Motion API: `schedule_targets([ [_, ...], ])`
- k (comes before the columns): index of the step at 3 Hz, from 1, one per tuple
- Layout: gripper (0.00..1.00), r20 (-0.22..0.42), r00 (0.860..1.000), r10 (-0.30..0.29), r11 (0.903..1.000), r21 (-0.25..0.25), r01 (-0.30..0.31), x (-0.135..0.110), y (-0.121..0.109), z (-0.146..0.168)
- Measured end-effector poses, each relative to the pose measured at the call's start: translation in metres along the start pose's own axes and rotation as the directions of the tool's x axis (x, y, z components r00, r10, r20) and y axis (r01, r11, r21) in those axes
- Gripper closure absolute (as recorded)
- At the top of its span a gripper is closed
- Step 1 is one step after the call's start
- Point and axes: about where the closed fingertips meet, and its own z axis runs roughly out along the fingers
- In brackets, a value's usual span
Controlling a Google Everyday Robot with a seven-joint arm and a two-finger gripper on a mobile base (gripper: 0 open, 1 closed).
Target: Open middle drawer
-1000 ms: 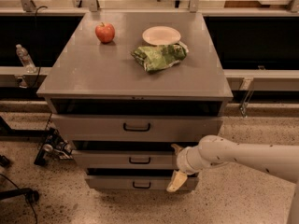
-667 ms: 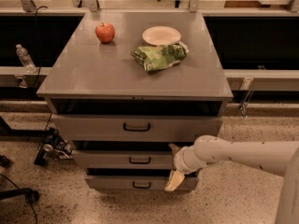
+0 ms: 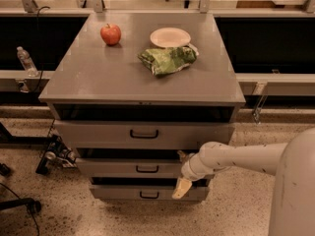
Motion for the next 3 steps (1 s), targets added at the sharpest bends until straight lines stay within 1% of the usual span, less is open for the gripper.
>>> schedule_targets([
  [1,0.0,-0.009,1.0,0.015,0.9998,-0.011,-0.015,0.006,-0.007,0.014],
  [2,0.18,-0.014,0.999,0.03,0.9991,-0.031,-0.03,0.013,-0.012,0.029],
  [3,0.49,-0.014,0.999,0.03,0.999,-0.031,-0.031,0.01,-0.013,0.023],
])
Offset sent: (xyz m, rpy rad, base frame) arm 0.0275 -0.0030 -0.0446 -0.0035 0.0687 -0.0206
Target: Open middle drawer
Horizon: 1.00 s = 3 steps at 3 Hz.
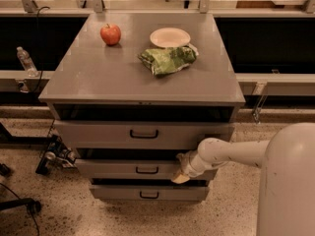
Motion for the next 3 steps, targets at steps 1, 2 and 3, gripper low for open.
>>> schedule_targets([
  [1,0.72,0.0,1.0,0.0,1.0,0.0,0.0,-0.0023,-0.0006,-0.004],
  [2,0.96,0.0,1.0,0.0,1.0,0.0,0.0,-0.0027,-0.0006,-0.0048],
  [3,1.0,0.001,1.0,0.005,1.0,-0.004,-0.005,-0.0019,0.0029,-0.0061],
])
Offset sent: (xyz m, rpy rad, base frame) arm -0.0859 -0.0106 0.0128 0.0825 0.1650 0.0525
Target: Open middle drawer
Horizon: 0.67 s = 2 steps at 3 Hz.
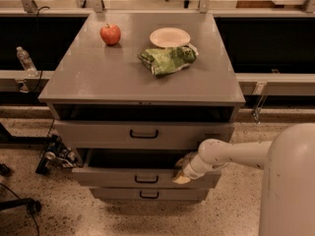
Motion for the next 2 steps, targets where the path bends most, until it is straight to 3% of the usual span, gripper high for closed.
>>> schedule_targets([
  [1,1.0,0.012,0.999,0.051,0.9981,-0.037,-0.05,0.0083,0.0354,-0.0142],
  [2,1.0,0.014,0.998,0.058,0.9976,-0.039,-0.057,0.0092,0.0389,-0.0154],
])
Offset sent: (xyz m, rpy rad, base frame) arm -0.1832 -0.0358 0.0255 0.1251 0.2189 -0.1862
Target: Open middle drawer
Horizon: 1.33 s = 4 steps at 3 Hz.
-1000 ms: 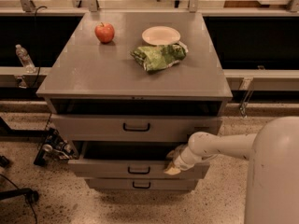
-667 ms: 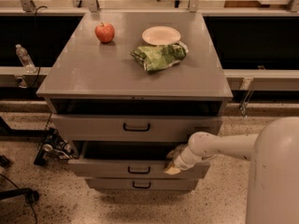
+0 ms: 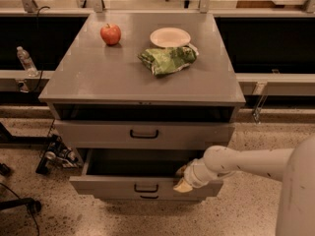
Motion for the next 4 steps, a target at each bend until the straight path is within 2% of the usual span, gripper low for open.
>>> schedule_targets([
  [1,1.0,0.016,0.997,0.073,0.9969,-0.03,-0.073,0.013,0.039,-0.01],
  [2,1.0,0.014,0.997,0.074,0.9968,-0.031,-0.074,0.014,0.041,-0.01],
  [3,1.0,0.004,0.996,0.084,0.9961,-0.029,-0.084,0.022,0.062,-0.012],
  [4,1.0,0.004,0.996,0.084,0.9961,-0.029,-0.084,0.021,0.061,-0.014],
])
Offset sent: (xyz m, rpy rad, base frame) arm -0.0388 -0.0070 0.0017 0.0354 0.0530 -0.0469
